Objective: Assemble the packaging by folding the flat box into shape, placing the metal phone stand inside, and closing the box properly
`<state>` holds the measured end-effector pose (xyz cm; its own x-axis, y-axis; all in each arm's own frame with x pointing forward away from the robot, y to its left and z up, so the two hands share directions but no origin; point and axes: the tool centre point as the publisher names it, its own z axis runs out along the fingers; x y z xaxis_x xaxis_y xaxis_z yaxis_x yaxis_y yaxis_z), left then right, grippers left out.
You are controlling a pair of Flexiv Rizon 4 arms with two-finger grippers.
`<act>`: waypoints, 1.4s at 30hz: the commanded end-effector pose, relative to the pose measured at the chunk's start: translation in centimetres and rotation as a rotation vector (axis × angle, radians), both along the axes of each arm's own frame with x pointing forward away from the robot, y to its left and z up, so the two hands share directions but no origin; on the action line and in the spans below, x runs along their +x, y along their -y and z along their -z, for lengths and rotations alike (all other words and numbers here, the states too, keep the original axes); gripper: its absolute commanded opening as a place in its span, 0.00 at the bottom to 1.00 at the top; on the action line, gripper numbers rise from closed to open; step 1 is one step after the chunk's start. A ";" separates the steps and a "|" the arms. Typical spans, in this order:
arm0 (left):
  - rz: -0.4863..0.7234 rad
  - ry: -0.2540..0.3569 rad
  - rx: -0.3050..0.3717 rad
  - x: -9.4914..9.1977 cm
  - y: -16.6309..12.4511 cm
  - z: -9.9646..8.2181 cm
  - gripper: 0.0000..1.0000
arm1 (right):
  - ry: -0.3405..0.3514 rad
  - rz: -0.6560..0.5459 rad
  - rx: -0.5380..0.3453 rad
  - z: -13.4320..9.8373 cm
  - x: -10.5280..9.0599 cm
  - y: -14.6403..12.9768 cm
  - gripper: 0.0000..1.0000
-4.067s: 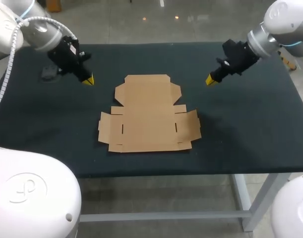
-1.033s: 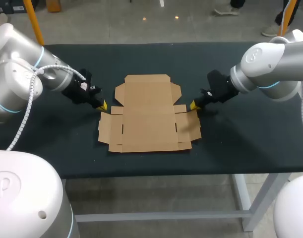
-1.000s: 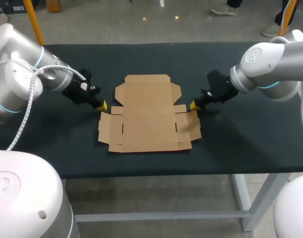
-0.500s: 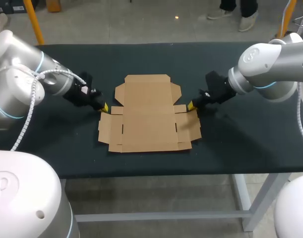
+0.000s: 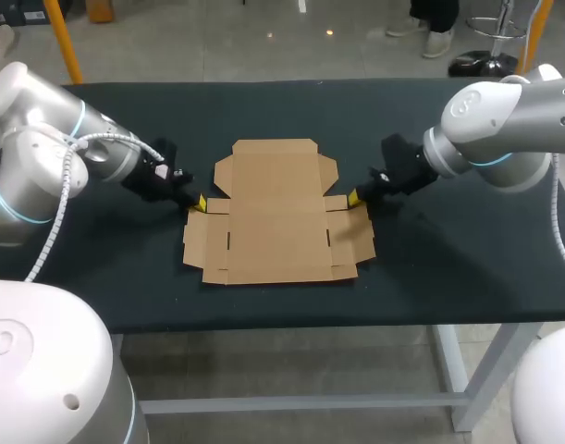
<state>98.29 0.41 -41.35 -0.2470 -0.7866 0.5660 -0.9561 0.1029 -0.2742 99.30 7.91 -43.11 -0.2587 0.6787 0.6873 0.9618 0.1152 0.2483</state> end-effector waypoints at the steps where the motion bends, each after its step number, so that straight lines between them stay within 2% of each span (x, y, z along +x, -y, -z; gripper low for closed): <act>1: 0.005 -0.005 -0.003 0.2 0.1 0.2 0.00 | 0.005 -0.003 0.015 0.6 0.0 -0.1 0.00; 23: 0.016 -0.001 -0.009 -0.3 0.7 -0.3 0.00 | 0.055 -0.018 0.059 -0.4 -1.2 -1.3 0.00; 35: 0.032 -0.004 -0.011 -0.5 1.0 -0.5 0.00 | 0.055 -0.014 0.047 -0.8 -0.8 -1.4 0.00; 42: 0.034 -0.007 -0.035 -0.4 1.0 -0.2 0.00 | 0.048 -0.018 0.042 -0.7 -0.4 -1.5 0.00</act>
<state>97.71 -0.67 -40.90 -0.2665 -0.7634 0.5883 -0.9544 0.1236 -0.2719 98.65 9.37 -42.30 -0.3047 0.6473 0.6987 0.9455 0.1169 0.3040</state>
